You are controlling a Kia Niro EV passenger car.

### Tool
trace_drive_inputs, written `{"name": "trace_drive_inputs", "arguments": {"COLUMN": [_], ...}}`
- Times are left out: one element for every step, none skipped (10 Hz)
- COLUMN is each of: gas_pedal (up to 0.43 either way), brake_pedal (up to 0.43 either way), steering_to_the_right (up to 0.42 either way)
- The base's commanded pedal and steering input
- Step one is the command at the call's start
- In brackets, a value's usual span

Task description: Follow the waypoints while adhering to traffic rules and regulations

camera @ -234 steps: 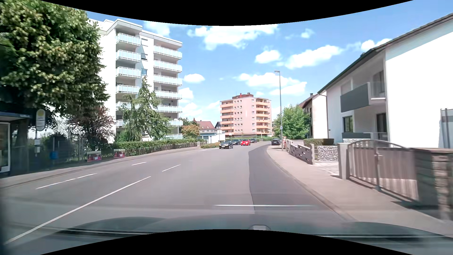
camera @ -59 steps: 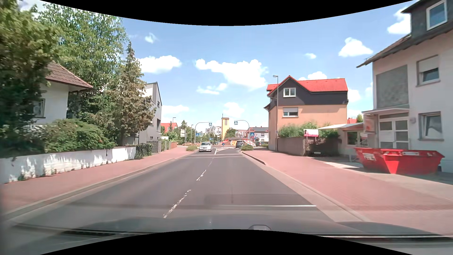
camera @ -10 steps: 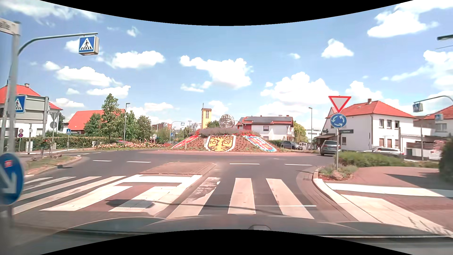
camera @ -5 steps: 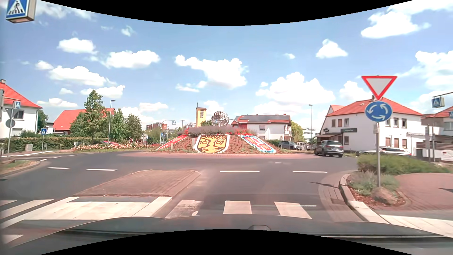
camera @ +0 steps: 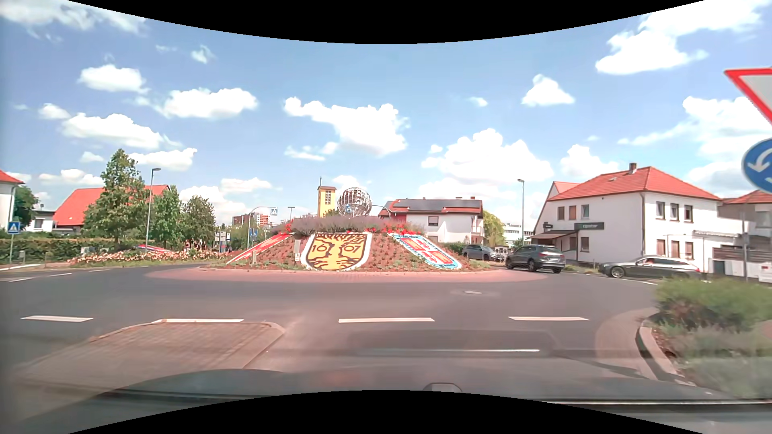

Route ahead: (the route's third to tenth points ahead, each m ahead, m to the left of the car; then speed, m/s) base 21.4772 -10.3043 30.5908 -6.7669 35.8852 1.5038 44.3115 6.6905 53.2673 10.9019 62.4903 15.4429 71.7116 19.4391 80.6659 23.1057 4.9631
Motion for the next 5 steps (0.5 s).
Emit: {"name": "trace_drive_inputs", "arguments": {"gas_pedal": [0.000, 0.000, 0.000, 0.000, 0.000], "brake_pedal": [0.043, 0.006, 0.000, 0.000, 0.000], "steering_to_the_right": [0.119, 0.133, 0.156, 0.176, 0.198]}}
